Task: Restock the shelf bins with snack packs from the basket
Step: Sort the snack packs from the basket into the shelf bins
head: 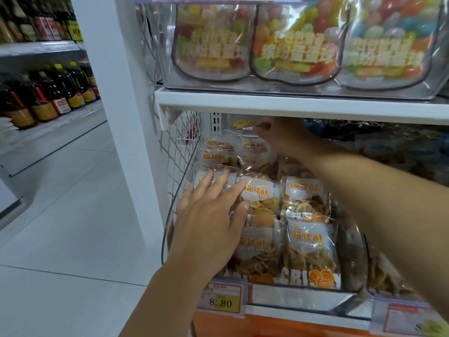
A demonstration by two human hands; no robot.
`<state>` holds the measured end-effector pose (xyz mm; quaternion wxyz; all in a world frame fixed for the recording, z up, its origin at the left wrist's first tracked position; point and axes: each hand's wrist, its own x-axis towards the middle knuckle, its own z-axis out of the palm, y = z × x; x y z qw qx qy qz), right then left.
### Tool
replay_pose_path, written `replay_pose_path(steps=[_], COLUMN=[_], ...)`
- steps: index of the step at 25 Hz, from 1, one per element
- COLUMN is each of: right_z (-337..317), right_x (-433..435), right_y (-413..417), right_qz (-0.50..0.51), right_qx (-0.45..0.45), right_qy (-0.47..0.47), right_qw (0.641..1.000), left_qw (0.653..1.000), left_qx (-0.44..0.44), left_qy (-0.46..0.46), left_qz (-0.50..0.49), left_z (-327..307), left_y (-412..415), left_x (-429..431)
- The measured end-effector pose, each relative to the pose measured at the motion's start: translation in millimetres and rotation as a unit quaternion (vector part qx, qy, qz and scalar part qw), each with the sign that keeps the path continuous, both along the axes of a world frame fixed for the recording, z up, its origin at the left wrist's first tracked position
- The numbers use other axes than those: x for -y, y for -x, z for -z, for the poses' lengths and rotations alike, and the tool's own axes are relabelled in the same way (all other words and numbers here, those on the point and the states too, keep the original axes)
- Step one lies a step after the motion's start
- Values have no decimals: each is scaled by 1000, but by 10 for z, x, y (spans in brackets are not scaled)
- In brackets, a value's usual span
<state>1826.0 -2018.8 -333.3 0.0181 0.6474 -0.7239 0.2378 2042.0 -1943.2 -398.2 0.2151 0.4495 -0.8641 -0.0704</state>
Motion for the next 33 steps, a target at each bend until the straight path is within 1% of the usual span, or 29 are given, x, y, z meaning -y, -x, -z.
replay_pose_path(steps=[2,4,6,9,11,14,17,18,19,21,22,25,26,27,29,30,32,33], right_z=[-36,7,56,92,51,-113,-249,-233,-197,-94,-38,7,-44,-102,-199,-211,-182,-154], right_x=[-44,-18,19,7,-57,-182,-338,-346,-353,-340,-341,-479,-579,-723,-1069,-1238,-1494,-1559], right_y=[156,187,130,128,156,317,495,556,589,624,630,577,548,504,377,317,212,173], right_qz=[39,58,72,98,93,93,97,92,87,90,98,109,97,79,58,54,45,49], right_qx=[-62,-76,-69,-31,-31,-24,8,23,45,95,106,80,79,79,60,31,-41,-56], right_qy=[-57,-85,-54,45,48,-40,-150,-158,-137,-58,-20,82,90,70,-30,-70,-111,-125], right_qw=[996,992,994,994,994,995,984,983,986,990,989,987,988,991,996,996,992,989], left_qw=[1000,1000,1000,1000,1000,1000,1000,1000,1000,1000,999,993,991,989,988,989,993,994], left_qx=[2,0,-11,-12,-8,-10,-17,-18,-20,-29,-42,-114,-135,-147,-144,-133,-100,-84], left_qy=[-1,0,3,2,6,11,6,4,4,2,-2,-18,-12,-1,19,20,10,6], left_qz=[-3,-9,-10,-12,-14,-11,-10,-9,-9,-5,0,19,24,30,45,53,66,74], left_z=[-9,-1,9,17,32,46,34,34,31,25,18,-31,-51,-65,-78,-78,-56,-37], left_y=[11,25,33,38,37,36,44,48,50,48,46,-8,-40,-72,-142,-176,-213,-210], left_x=[-17,-22,-15,-5,4,13,-1,-7,-10,8,17,12,-8,-33,-98,-136,-205,-235])
